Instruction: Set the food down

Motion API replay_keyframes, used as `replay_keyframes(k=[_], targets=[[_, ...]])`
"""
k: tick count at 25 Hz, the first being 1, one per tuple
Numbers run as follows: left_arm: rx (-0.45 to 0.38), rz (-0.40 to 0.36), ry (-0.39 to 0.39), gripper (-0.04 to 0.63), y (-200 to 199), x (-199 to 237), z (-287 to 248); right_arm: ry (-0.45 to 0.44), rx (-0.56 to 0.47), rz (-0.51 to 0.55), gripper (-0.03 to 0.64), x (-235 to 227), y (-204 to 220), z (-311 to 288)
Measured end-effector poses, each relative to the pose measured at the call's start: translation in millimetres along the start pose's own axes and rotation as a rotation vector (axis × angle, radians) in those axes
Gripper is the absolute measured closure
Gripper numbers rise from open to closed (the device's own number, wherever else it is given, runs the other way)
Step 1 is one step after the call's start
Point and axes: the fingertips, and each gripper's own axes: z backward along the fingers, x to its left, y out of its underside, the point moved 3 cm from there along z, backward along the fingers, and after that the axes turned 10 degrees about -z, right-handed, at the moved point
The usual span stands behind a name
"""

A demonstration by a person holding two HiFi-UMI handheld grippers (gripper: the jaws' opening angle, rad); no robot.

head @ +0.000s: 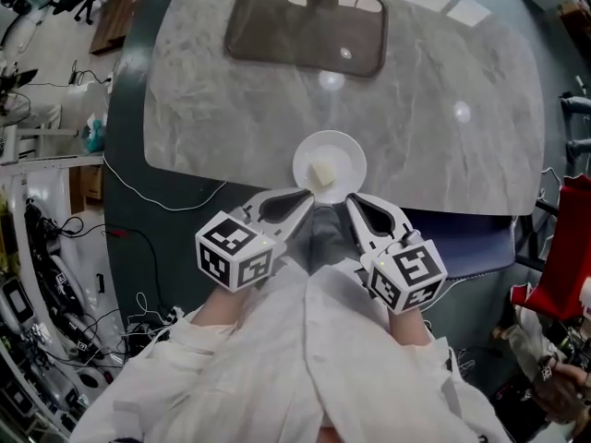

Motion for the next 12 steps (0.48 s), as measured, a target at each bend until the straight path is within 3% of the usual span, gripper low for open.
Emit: replay_keyframes(k=[5, 12], targets=[[0.02, 0.077, -0.062, 0.565, 17.7, 14.3, -8.1, 0.009, 0.048, -0.04, 0.614, -13.2, 17.1, -11.7], [0.066, 0.119, -0.072, 0.564, 40.6, 22.6, -20.0, 0.017, 0.115, -0.075, 0.612, -27.0, 42.4, -24.7]])
